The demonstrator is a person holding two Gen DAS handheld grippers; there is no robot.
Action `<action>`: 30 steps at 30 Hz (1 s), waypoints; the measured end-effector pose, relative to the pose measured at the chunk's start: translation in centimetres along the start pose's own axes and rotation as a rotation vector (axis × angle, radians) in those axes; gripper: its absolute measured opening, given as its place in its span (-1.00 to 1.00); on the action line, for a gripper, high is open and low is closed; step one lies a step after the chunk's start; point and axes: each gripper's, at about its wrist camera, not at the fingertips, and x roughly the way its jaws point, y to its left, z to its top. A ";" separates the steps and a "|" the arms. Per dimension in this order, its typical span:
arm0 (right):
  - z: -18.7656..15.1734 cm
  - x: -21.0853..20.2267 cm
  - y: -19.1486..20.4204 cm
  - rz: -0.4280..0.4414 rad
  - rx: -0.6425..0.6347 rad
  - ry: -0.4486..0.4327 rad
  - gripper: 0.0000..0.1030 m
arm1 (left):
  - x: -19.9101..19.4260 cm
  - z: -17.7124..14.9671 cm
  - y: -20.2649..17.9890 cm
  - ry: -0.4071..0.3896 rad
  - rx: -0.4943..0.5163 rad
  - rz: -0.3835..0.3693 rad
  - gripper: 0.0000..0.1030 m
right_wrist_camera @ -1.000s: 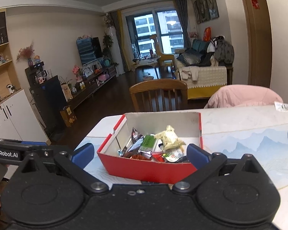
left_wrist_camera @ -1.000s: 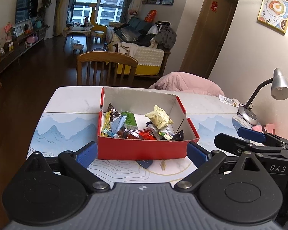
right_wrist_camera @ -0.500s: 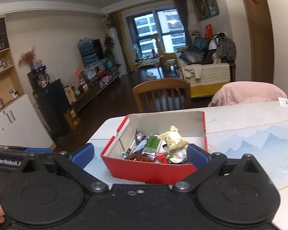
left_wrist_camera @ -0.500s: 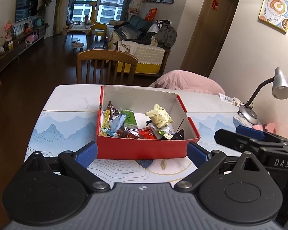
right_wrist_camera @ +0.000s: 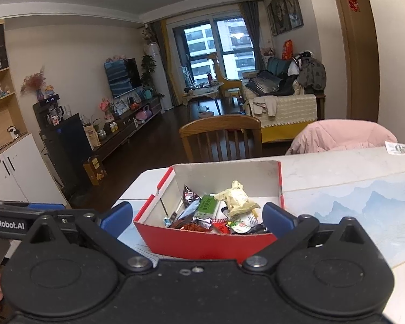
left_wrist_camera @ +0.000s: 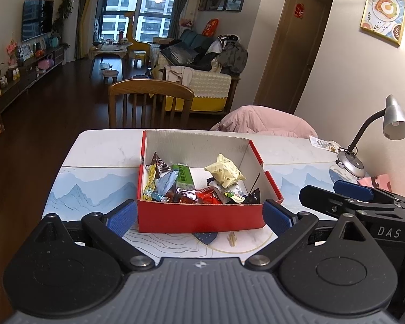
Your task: Organize snacks
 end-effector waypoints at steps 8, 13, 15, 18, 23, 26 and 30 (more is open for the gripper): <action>-0.2 -0.2 0.5 -0.018 -0.022 -0.004 1.00 | 0.0 -0.1 0.0 -0.001 -0.004 0.005 0.94; -0.2 -0.3 0.8 -0.012 -0.020 0.007 1.00 | 0.0 -0.2 0.1 0.006 -0.004 0.011 0.94; -0.3 -0.3 0.8 -0.010 -0.021 0.010 1.00 | 0.0 -0.4 0.1 0.011 -0.003 0.010 0.94; -0.4 -0.2 1.0 -0.020 -0.037 0.010 1.00 | 0.0 -0.6 0.1 0.016 -0.002 0.012 0.94; -0.4 -0.1 1.1 -0.024 -0.040 0.012 0.99 | 0.1 -0.7 0.1 0.017 0.004 0.013 0.94; -0.4 0.0 1.2 -0.030 -0.038 0.013 1.00 | 0.0 -0.7 0.0 0.015 0.009 0.011 0.94; -0.4 0.0 1.1 -0.033 -0.040 0.013 1.00 | 0.0 -0.7 0.0 0.016 0.008 0.011 0.94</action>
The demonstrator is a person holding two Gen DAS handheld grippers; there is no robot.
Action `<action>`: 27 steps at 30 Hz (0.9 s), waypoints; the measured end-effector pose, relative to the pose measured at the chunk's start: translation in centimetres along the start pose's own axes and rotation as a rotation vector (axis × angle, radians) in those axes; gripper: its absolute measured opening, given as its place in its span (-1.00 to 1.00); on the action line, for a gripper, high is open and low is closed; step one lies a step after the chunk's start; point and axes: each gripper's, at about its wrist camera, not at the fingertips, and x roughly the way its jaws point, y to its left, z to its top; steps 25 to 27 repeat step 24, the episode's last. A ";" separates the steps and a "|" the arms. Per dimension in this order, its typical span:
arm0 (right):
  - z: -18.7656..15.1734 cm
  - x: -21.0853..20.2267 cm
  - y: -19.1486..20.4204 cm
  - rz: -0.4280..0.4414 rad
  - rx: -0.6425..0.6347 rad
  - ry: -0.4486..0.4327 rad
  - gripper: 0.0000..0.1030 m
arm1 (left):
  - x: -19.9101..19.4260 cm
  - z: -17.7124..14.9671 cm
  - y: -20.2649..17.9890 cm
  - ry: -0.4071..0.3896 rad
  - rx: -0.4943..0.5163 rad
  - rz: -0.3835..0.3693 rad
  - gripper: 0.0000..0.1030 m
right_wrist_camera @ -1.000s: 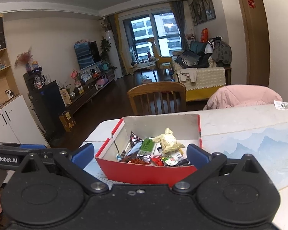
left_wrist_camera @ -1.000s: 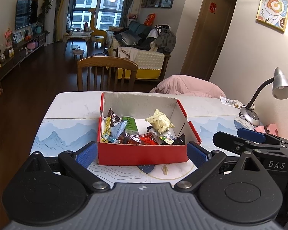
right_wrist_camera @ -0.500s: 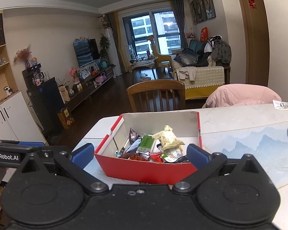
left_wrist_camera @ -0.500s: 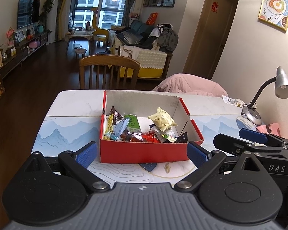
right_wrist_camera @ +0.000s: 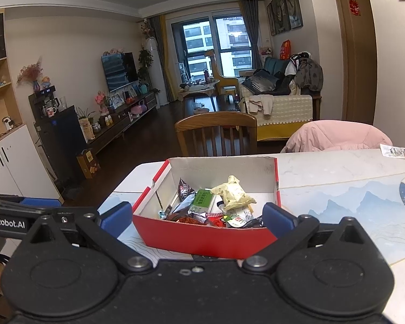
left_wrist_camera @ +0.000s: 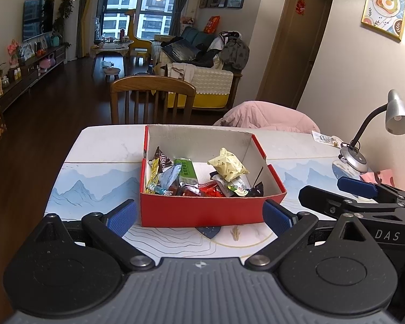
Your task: Organize snacks
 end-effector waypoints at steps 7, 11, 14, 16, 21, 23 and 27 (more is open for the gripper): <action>-0.1 -0.1 -0.2 0.003 0.008 0.008 1.00 | 0.0 -0.2 -0.1 0.010 0.004 0.009 0.94; -0.3 0.0 -0.3 0.001 0.013 0.017 1.00 | 0.2 -0.3 0.0 0.023 -0.003 0.002 0.94; -0.4 0.1 -0.3 0.001 0.017 0.020 1.00 | 0.2 -0.5 0.1 0.026 -0.003 -0.004 0.94; -0.5 0.1 -0.3 -0.003 0.014 0.021 0.99 | 0.2 -0.5 0.1 0.027 0.000 -0.003 0.94; -0.8 0.1 -0.1 -0.006 0.017 0.025 1.00 | 0.2 -0.6 0.1 0.034 -0.005 -0.014 0.94; -0.8 0.1 -0.1 -0.007 0.021 0.025 1.00 | 0.3 -0.7 0.2 0.038 -0.005 -0.017 0.94; -0.9 0.1 -0.1 -0.006 0.024 0.027 1.00 | 0.3 -0.7 0.3 0.041 -0.007 -0.020 0.94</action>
